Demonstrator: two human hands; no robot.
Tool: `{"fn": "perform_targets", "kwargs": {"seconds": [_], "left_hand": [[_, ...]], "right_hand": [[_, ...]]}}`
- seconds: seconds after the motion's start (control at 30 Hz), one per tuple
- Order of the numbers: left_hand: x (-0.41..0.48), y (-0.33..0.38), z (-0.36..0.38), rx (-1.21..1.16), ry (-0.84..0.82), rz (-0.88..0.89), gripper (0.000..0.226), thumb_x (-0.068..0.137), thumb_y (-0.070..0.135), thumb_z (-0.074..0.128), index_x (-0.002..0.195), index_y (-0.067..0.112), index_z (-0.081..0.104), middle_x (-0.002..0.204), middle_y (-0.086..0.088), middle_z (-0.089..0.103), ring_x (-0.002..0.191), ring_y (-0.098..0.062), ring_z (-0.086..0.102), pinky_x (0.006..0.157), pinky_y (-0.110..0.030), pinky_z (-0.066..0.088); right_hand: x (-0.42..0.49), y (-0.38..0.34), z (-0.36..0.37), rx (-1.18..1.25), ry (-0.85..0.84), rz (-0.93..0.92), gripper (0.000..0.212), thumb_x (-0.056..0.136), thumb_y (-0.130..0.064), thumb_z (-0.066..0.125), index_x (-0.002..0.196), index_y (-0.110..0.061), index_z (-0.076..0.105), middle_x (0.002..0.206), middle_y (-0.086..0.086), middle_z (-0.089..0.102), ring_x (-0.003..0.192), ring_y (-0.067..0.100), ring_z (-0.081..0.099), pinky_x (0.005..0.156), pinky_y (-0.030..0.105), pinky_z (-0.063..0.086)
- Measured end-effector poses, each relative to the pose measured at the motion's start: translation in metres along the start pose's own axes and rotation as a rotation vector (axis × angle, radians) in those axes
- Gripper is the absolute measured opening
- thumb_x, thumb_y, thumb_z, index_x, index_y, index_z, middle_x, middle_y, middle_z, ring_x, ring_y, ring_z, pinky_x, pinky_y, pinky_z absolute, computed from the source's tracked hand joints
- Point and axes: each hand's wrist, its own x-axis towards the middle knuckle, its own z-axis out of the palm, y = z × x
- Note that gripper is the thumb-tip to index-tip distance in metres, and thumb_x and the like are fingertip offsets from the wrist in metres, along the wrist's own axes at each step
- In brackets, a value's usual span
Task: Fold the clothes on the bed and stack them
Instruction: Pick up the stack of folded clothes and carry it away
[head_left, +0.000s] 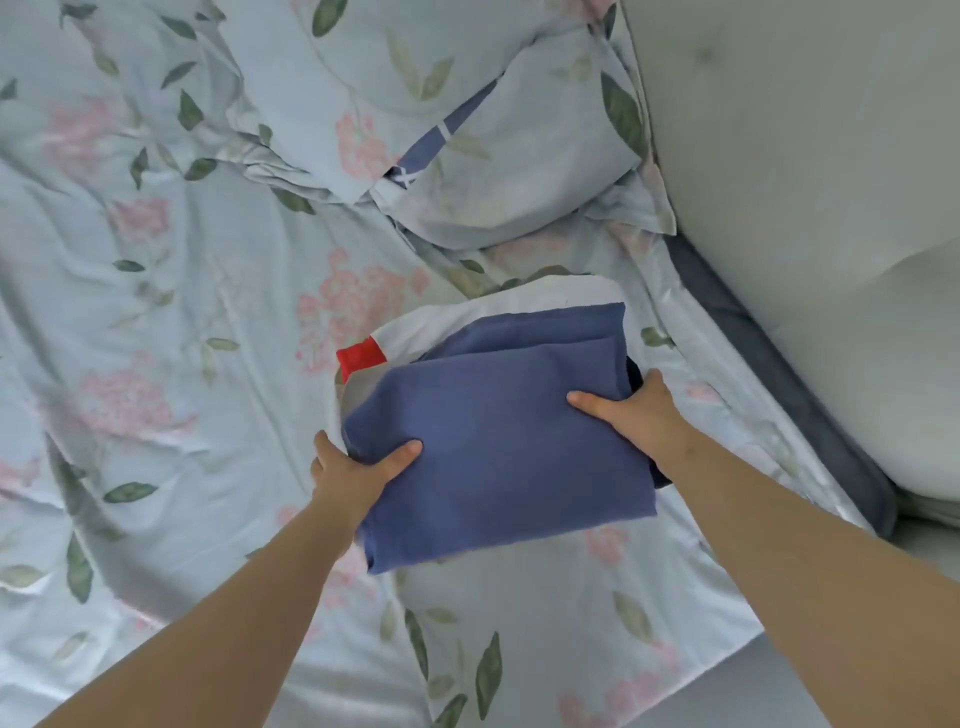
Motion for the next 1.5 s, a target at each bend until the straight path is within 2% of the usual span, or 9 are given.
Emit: {"fn": "perform_targets", "kwargs": {"seconds": [0.17, 0.33, 0.47, 0.67, 0.83, 0.97, 1.13, 1.3, 1.5], "left_hand": [[0.032, -0.019, 0.013, -0.08, -0.28, 0.088, 0.125, 0.032, 0.075, 0.079, 0.139, 0.029, 0.033, 0.133, 0.004, 0.054, 0.116, -0.015, 0.057, 0.095, -0.033, 0.048], [0.041, -0.025, 0.015, -0.221, -0.332, 0.076, 0.122, 0.033, 0.071, 0.083, 0.137, 0.031, 0.033, 0.131, 0.004, 0.055, 0.115, -0.016, 0.058, 0.097, -0.039, 0.049], [0.033, -0.026, 0.014, -0.316, -0.331, 0.039, 0.114, 0.038, 0.06, 0.086, 0.135, 0.032, 0.032, 0.131, 0.001, 0.055, 0.113, -0.019, 0.06, 0.093, -0.039, 0.051], [0.019, -0.007, 0.005, -0.307, -0.577, -0.088, 0.104, 0.031, 0.06, 0.088, 0.122, 0.023, 0.055, 0.113, -0.004, 0.069, 0.103, -0.022, 0.067, 0.087, -0.035, 0.05], [0.011, -0.016, 0.019, -0.342, -0.519, -0.058, 0.079, 0.043, 0.052, 0.082, 0.112, 0.021, 0.062, 0.106, -0.004, 0.072, 0.101, -0.024, 0.067, 0.093, -0.04, 0.05], [0.016, -0.025, 0.025, -0.433, -0.449, -0.003, 0.081, 0.047, 0.048, 0.081, 0.12, 0.028, 0.054, 0.112, -0.001, 0.07, 0.101, -0.018, 0.067, 0.085, -0.035, 0.052], [0.023, -0.029, 0.03, -0.457, -0.363, 0.042, 0.091, 0.042, 0.048, 0.081, 0.124, 0.032, 0.045, 0.118, 0.003, 0.063, 0.105, -0.017, 0.064, 0.084, -0.034, 0.052], [0.027, -0.011, 0.018, -0.38, -0.477, -0.047, 0.093, 0.033, 0.058, 0.087, 0.115, 0.024, 0.058, 0.111, -0.005, 0.07, 0.103, -0.024, 0.066, 0.095, -0.044, 0.049], [0.002, -0.012, 0.001, -0.341, -0.597, -0.271, 0.065, 0.053, 0.054, 0.081, 0.102, 0.015, 0.065, 0.088, -0.005, 0.075, 0.09, -0.025, 0.068, 0.073, -0.034, 0.048]], "right_hand": [[0.039, -0.009, 0.007, 0.014, -0.097, 0.037, 0.146, 0.017, -0.081, 0.075, 0.144, -0.031, 0.022, 0.141, 0.0, 0.044, 0.122, 0.028, 0.051, 0.099, 0.049, 0.044], [0.052, -0.013, 0.007, -0.124, -0.081, 0.077, 0.137, 0.037, -0.081, 0.072, 0.149, -0.027, 0.015, 0.149, 0.005, 0.033, 0.135, 0.033, 0.035, 0.107, 0.052, 0.034], [0.05, -0.012, 0.005, -0.058, -0.074, 0.055, 0.139, 0.021, -0.084, 0.072, 0.14, -0.023, 0.033, 0.135, 0.002, 0.051, 0.12, 0.029, 0.053, 0.1, 0.048, 0.044], [0.034, -0.012, -0.012, 0.044, -0.231, -0.028, 0.041, 0.07, -0.052, 0.076, 0.098, -0.023, 0.068, 0.091, 0.003, 0.074, 0.084, 0.023, 0.07, 0.075, 0.039, 0.055], [0.033, 0.005, -0.016, -0.041, -0.144, -0.103, 0.064, 0.054, -0.071, 0.075, 0.101, -0.029, 0.063, 0.093, -0.003, 0.072, 0.088, 0.02, 0.068, 0.082, 0.044, 0.054], [0.027, 0.003, -0.012, 0.077, -0.191, -0.187, 0.032, 0.075, -0.045, 0.074, 0.102, -0.029, 0.065, 0.089, -0.004, 0.073, 0.085, 0.016, 0.07, 0.072, 0.033, 0.052], [0.03, -0.007, -0.013, 0.111, -0.262, -0.2, 0.03, 0.08, -0.037, 0.072, 0.108, -0.029, 0.063, 0.098, -0.005, 0.072, 0.088, 0.012, 0.07, 0.074, 0.029, 0.051], [0.026, -0.018, -0.017, 0.109, -0.283, -0.037, 0.035, 0.076, -0.043, 0.073, 0.107, -0.028, 0.064, 0.097, -0.002, 0.072, 0.09, 0.019, 0.068, 0.07, 0.031, 0.05], [-0.007, -0.006, -0.024, 0.071, -0.201, 0.007, 0.036, 0.071, -0.047, 0.076, 0.099, -0.026, 0.069, 0.091, 0.001, 0.074, 0.086, 0.022, 0.069, 0.074, 0.035, 0.053]]}}
